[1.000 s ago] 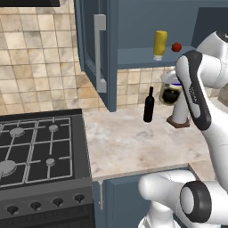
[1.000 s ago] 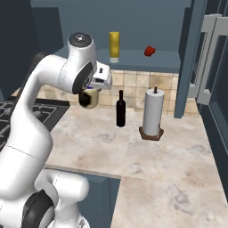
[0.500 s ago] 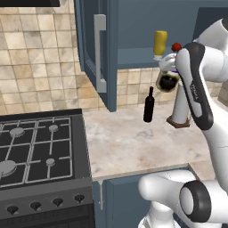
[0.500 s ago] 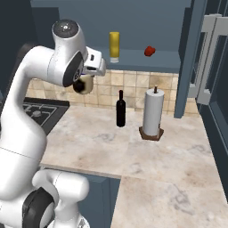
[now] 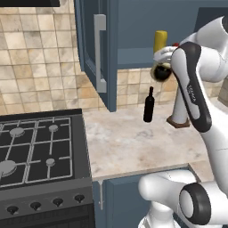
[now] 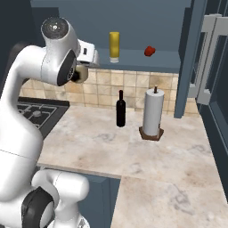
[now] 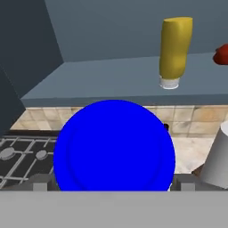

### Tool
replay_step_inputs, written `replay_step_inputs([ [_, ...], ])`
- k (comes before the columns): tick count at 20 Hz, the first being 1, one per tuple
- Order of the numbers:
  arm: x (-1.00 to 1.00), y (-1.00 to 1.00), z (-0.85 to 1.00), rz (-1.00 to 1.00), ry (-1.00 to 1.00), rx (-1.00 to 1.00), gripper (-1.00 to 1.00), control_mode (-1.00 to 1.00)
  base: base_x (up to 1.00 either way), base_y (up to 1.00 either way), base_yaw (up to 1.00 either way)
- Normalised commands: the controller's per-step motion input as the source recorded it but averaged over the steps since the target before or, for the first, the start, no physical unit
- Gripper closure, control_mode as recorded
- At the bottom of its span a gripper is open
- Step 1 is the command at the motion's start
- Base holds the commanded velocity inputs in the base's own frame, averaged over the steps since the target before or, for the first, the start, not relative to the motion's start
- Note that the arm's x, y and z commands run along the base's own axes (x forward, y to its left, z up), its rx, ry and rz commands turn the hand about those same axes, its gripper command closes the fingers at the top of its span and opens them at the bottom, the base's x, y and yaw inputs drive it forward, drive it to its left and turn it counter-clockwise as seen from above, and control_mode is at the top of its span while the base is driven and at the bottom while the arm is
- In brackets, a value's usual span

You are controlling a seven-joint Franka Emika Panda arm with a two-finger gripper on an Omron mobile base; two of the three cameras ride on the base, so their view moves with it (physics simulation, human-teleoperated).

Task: Pick the mayonnaise and mustard from the counter and place them in the cabinet.

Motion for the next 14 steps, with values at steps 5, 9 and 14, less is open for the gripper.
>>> replay_step_inputs([
  [5,0.15,0.09,0.29,0.00,-0.09,0.00,1.00,-1.00,0.00,0.00,0.00],
  [9,0.31,0.02,0.02,0.00,0.00,0.00,1.00,-1.00,0.00,0.00,0.00],
  [14,0.42,0.04,0.00,0.00,0.00,0.00,1.00,-1.00,0.00,0.00,0.00],
])
